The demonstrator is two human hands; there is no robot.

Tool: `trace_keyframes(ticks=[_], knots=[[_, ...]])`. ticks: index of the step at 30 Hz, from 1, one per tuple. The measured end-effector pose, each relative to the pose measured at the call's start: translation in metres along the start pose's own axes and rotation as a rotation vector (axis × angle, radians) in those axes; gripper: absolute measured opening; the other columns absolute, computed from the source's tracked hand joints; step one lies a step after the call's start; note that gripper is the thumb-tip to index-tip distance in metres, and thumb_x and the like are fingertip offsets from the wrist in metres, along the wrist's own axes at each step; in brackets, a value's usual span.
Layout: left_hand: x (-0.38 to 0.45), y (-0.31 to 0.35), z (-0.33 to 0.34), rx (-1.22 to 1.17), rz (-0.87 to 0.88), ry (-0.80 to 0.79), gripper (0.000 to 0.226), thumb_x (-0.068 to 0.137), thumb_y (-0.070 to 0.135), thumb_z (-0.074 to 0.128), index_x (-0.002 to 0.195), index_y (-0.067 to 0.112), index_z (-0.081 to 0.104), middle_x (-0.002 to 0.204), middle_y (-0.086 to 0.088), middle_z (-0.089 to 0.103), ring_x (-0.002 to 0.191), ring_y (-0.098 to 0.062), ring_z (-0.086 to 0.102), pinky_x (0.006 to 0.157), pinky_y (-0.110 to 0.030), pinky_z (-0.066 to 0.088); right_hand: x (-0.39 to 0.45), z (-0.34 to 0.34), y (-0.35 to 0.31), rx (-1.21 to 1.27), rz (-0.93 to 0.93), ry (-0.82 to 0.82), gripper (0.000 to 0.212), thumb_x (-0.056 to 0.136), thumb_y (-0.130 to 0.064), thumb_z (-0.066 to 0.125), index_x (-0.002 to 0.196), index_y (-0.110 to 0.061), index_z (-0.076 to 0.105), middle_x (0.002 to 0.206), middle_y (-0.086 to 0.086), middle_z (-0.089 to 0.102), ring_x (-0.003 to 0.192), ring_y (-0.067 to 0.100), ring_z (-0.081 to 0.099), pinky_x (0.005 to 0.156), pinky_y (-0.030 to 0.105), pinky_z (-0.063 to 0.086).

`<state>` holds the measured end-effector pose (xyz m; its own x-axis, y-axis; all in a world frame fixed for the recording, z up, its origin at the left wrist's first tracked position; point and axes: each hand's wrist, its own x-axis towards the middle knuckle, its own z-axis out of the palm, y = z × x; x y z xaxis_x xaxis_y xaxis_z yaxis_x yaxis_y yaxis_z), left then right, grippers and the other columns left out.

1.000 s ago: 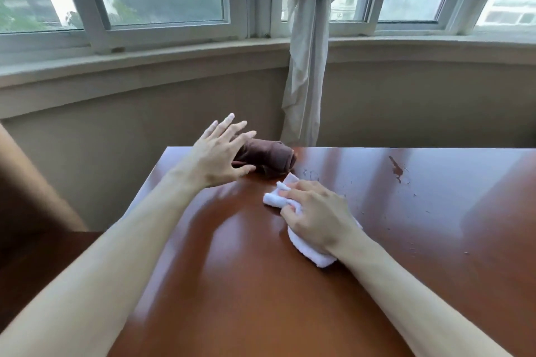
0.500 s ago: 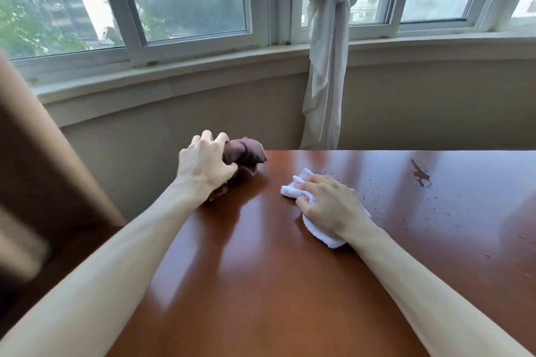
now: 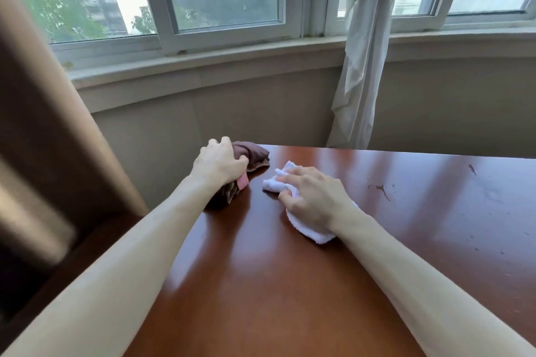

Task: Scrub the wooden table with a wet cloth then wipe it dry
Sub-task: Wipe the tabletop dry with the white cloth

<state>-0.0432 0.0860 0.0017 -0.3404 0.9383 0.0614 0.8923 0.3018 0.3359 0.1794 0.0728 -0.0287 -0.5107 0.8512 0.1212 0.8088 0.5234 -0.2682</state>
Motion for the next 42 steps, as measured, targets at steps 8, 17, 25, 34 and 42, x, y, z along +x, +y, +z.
trace_keyframes(ticks=[8,17,25,34,42], knots=[[0.029,0.017,0.013,-0.057,-0.038,0.055,0.053,0.094,0.044,0.051,0.134,0.009,0.047,0.132,-0.015,0.049,0.126,-0.036,0.047,0.098,-0.044,0.043,0.095,0.009,0.034,-0.048,0.111,0.053,0.055,0.093,-0.043,0.031,0.142,-0.039,0.054,0.146,-0.007,0.053,0.133,0.024,0.048,0.100,0.046,0.046],[-0.088,-0.033,0.002,-0.198,0.027,0.063,0.058,0.102,0.042,0.044,0.153,0.016,0.034,0.142,-0.010,0.043,0.131,-0.033,0.044,0.106,-0.046,0.041,0.027,0.011,-0.007,-0.141,0.017,0.009,0.048,0.098,-0.039,0.032,0.142,-0.031,0.051,0.146,-0.005,0.049,0.134,0.025,0.044,0.101,0.040,0.042],[-0.204,-0.077,-0.003,-0.173,-0.030,0.042,0.048,0.102,0.030,0.047,0.148,0.014,0.044,0.145,-0.013,0.046,0.129,-0.036,0.049,0.105,-0.043,0.041,-0.131,0.025,-0.121,-0.022,-0.360,0.064,0.060,0.087,-0.042,0.036,0.137,-0.023,0.064,0.140,-0.004,0.062,0.136,0.021,0.049,0.115,0.037,0.037],[-0.264,-0.096,-0.011,-0.251,-0.118,0.024,0.044,0.107,0.038,0.033,0.148,0.022,0.041,0.143,-0.007,0.048,0.130,-0.033,0.050,0.103,-0.043,0.039,-0.139,0.017,-0.145,0.078,-0.426,-0.056,0.049,0.095,-0.041,0.038,0.141,-0.044,0.056,0.154,-0.022,0.044,0.145,0.007,0.034,0.112,0.033,0.039],[-0.265,-0.093,-0.003,-0.172,-0.094,0.091,0.055,0.105,0.049,0.028,0.155,0.025,0.032,0.143,0.006,0.045,0.129,-0.021,0.051,0.099,-0.038,0.044,-0.015,0.036,-0.145,0.008,-0.264,-0.104,0.066,0.088,-0.053,0.022,0.148,-0.043,0.048,0.155,-0.022,0.041,0.143,0.009,0.036,0.105,0.042,0.046]])
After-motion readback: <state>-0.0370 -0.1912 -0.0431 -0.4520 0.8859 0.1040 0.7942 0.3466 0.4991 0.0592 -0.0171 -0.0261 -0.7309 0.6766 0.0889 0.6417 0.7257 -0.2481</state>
